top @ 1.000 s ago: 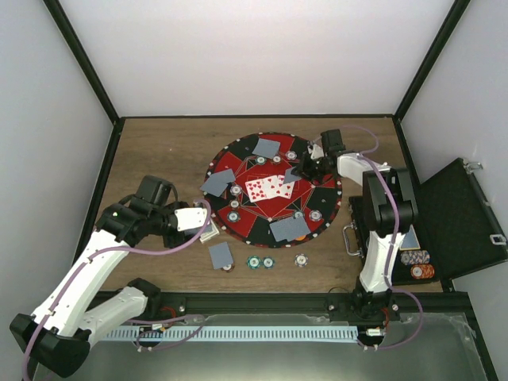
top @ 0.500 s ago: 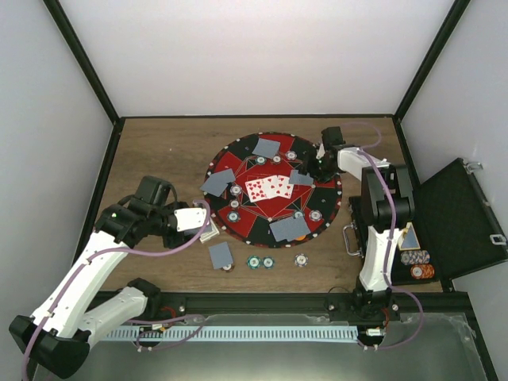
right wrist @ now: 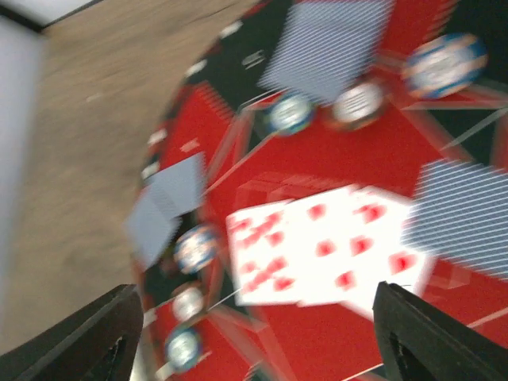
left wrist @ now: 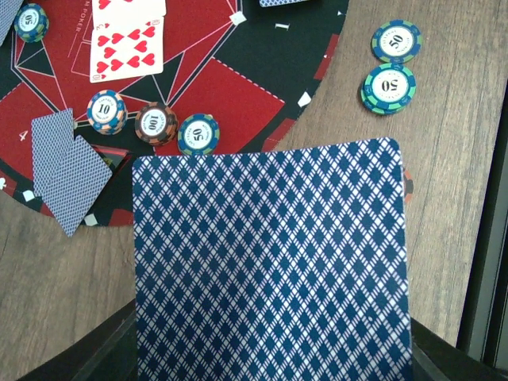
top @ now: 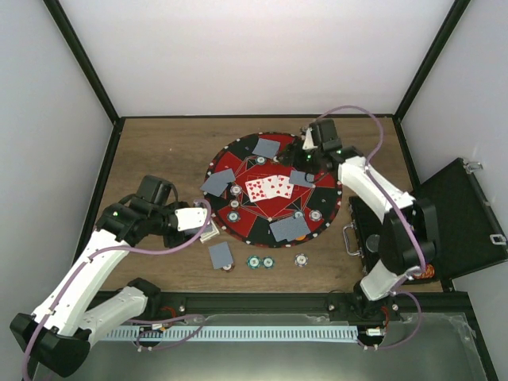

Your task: Distribute texas hold em gaming equipment

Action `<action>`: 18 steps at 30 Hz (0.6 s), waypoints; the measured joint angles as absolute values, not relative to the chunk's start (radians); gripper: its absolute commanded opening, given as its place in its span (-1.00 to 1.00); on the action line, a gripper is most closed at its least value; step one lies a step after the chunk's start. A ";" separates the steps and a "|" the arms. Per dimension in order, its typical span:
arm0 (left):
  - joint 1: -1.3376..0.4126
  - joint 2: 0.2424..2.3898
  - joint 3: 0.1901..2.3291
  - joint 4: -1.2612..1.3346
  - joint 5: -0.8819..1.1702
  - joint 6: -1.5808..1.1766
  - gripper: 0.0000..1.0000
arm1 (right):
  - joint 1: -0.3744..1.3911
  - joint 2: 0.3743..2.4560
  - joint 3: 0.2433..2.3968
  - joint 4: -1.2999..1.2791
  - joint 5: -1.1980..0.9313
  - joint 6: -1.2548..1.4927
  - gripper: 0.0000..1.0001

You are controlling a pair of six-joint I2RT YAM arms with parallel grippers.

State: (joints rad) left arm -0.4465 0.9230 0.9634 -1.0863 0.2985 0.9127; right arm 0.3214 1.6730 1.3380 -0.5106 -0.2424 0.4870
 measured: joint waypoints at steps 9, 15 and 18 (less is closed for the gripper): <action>-0.447 0.932 0.963 -1.086 0.301 0.913 -0.89 | 0.564 1.524 1.132 -0.244 -0.603 0.676 0.73; -0.447 0.932 0.963 -1.084 0.303 0.913 -0.90 | 0.720 1.524 1.079 -0.124 -0.705 0.766 0.59; -0.447 0.932 0.963 -1.081 0.308 0.913 -0.90 | 0.768 1.524 1.076 -0.077 -0.727 0.799 0.53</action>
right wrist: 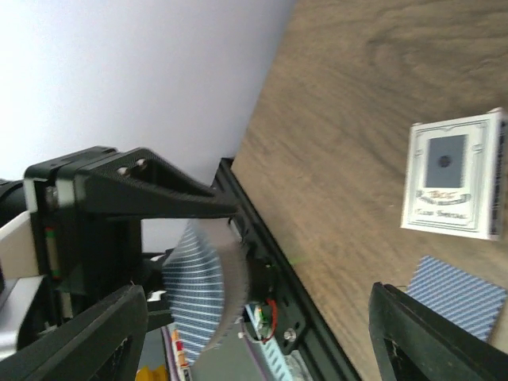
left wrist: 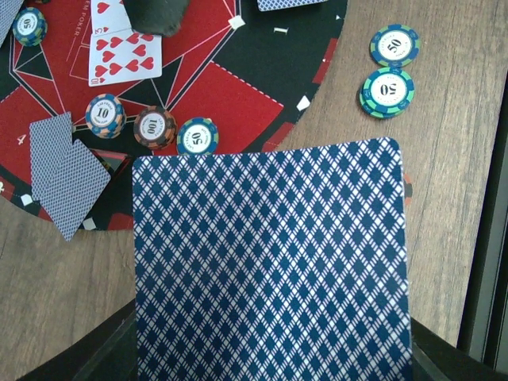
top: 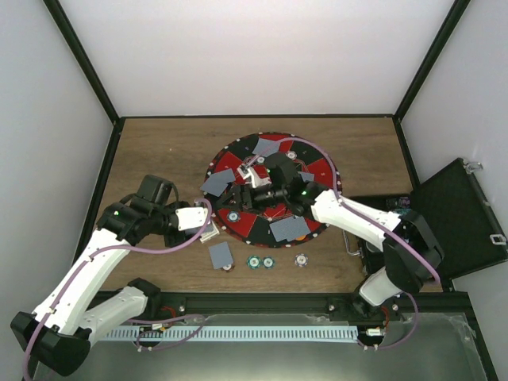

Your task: Distribute texas hold em gaming equipment

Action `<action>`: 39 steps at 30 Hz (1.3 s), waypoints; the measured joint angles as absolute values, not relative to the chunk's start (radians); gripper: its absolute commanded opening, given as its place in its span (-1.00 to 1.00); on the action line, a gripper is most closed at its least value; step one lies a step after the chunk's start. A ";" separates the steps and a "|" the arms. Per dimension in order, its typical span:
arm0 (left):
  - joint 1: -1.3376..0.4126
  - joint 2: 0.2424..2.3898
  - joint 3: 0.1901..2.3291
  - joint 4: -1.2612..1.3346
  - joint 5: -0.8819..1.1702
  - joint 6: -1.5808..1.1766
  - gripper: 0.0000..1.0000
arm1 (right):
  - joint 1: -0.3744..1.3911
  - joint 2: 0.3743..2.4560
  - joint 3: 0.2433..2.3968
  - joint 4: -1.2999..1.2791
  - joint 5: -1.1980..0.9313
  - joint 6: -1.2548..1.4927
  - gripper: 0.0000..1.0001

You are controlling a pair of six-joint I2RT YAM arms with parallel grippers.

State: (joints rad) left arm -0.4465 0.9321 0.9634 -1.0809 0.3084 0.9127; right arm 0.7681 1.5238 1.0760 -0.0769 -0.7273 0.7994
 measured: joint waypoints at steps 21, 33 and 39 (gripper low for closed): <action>-0.447 0.933 0.963 -1.079 0.316 0.913 -0.90 | 0.908 1.632 1.076 0.101 -0.796 0.896 0.35; -0.447 0.938 0.963 -1.083 0.311 0.913 -0.89 | 0.927 1.748 1.076 0.242 -0.831 1.000 0.14; -0.447 0.938 0.963 -1.082 0.307 0.913 -0.90 | 0.924 1.757 1.076 0.274 -0.834 1.031 0.05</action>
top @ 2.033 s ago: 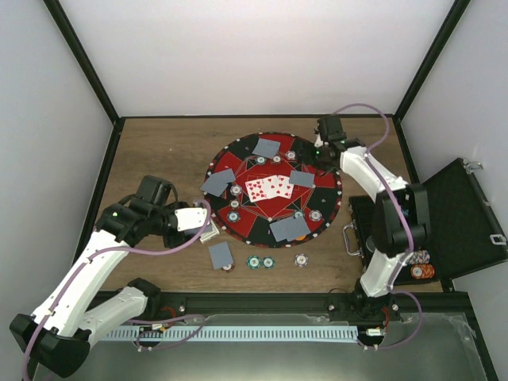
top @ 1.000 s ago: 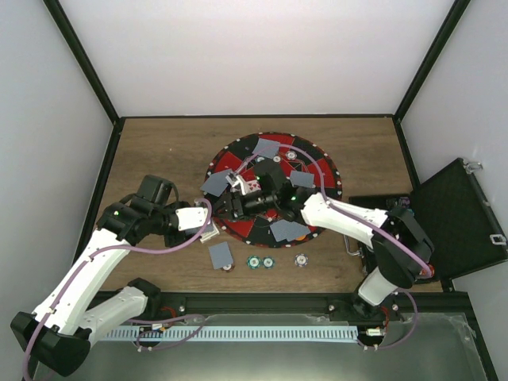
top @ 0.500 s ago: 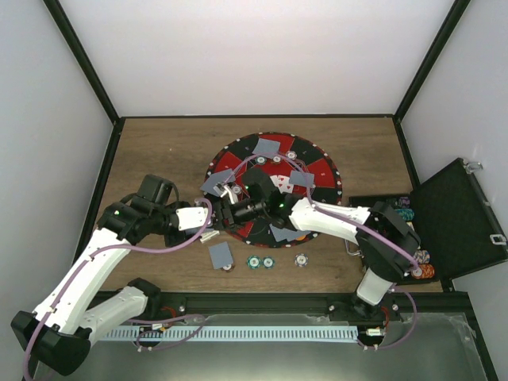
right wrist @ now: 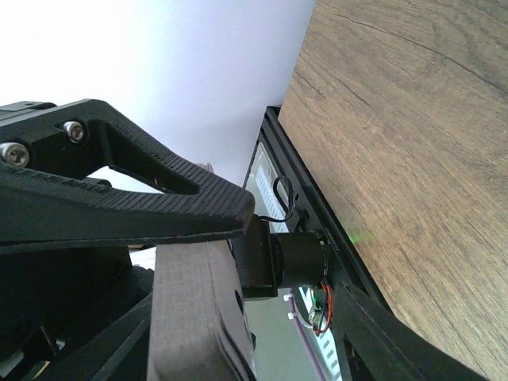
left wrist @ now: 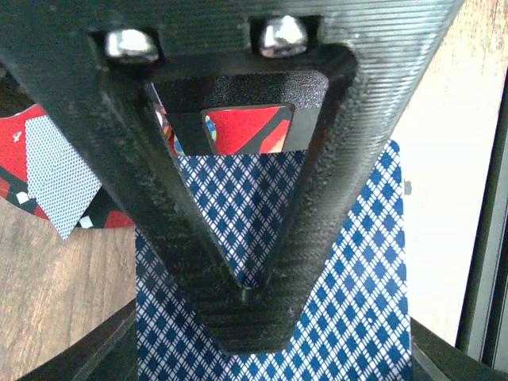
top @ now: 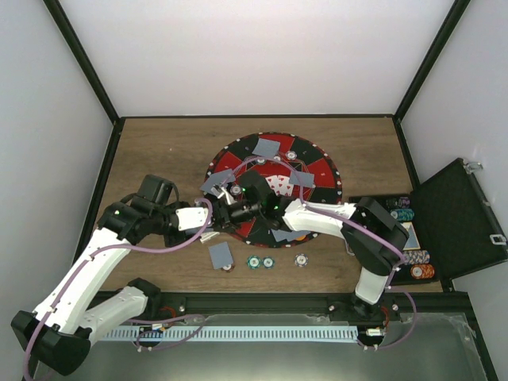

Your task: Distribute texas hold em gaming equipment

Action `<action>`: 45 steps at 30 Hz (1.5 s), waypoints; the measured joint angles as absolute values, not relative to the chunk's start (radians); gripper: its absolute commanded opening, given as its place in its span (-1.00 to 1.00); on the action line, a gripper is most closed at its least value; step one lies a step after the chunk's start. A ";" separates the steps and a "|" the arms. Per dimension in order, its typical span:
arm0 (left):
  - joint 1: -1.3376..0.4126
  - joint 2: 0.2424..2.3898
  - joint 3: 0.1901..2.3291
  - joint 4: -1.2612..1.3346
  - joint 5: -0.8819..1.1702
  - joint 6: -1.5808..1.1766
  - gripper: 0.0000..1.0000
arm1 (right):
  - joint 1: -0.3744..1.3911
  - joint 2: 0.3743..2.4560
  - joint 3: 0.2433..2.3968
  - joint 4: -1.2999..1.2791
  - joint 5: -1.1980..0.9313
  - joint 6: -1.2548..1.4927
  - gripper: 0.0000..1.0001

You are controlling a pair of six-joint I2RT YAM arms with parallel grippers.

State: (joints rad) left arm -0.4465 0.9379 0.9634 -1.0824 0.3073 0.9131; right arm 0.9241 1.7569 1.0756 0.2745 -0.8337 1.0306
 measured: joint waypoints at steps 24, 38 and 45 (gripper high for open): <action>-0.447 0.947 0.963 -1.094 0.298 0.913 -0.90 | 0.846 1.617 0.929 0.316 -0.830 1.044 -0.80; -0.447 0.947 0.960 -1.075 0.296 0.913 -0.90 | 0.793 1.491 0.905 0.161 -0.781 0.991 -0.99; -0.447 0.947 0.957 -1.066 0.295 0.913 -0.90 | 0.719 1.435 0.850 0.073 -0.774 0.953 -0.99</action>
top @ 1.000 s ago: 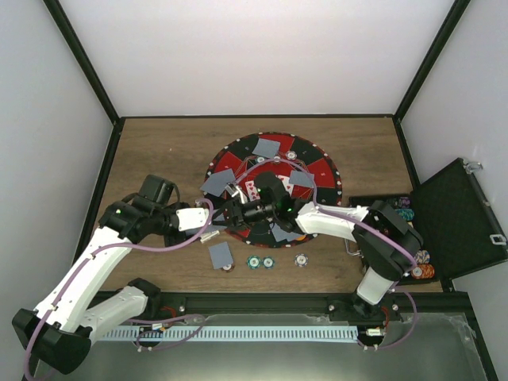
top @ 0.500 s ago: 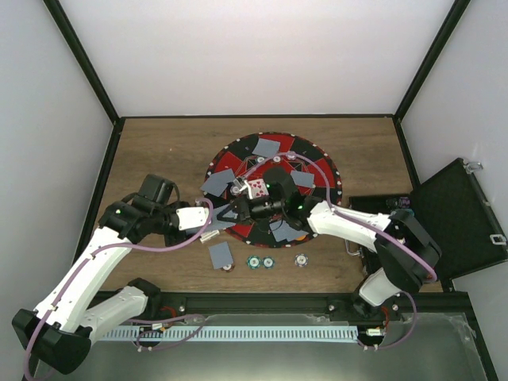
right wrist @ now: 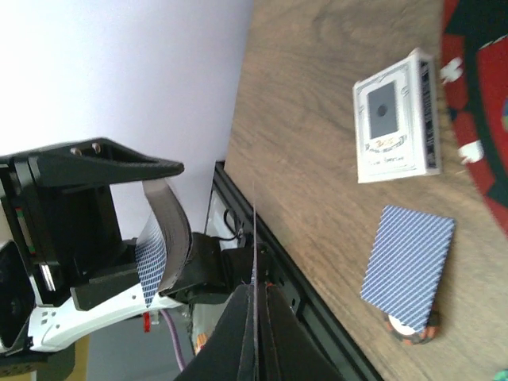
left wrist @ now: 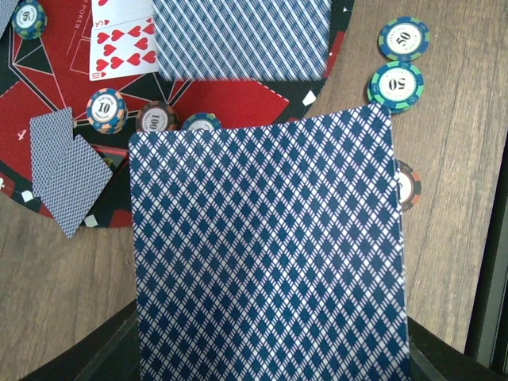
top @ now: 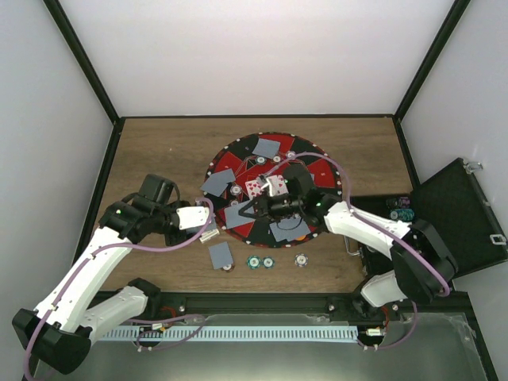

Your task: Distribute texas hold em gaming equipment

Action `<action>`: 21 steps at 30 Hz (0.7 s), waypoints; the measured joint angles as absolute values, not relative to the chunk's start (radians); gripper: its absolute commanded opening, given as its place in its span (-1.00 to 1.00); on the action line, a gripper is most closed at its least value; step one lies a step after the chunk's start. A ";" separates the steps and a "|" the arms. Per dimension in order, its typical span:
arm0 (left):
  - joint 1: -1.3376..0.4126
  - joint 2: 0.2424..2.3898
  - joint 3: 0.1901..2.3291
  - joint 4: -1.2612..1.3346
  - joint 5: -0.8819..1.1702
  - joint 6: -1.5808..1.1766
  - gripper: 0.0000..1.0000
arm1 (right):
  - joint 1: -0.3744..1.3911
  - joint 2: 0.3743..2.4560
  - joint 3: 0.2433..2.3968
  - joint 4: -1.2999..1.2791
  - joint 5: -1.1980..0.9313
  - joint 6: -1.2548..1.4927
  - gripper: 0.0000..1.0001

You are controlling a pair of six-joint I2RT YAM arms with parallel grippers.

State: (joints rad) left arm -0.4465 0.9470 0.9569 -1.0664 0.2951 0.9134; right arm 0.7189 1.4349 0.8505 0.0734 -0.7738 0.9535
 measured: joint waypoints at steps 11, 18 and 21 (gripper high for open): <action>-0.447 0.947 0.957 -1.059 0.296 0.913 -0.90 | 0.339 1.433 0.867 -0.104 -0.737 0.751 -0.99; -0.447 0.947 0.947 -1.057 0.296 0.913 -0.89 | 0.187 1.684 1.003 -0.237 -0.612 0.599 -0.99; -0.447 0.947 0.946 -1.056 0.296 0.913 -0.90 | 0.160 1.771 1.046 -0.241 -0.601 0.569 -0.99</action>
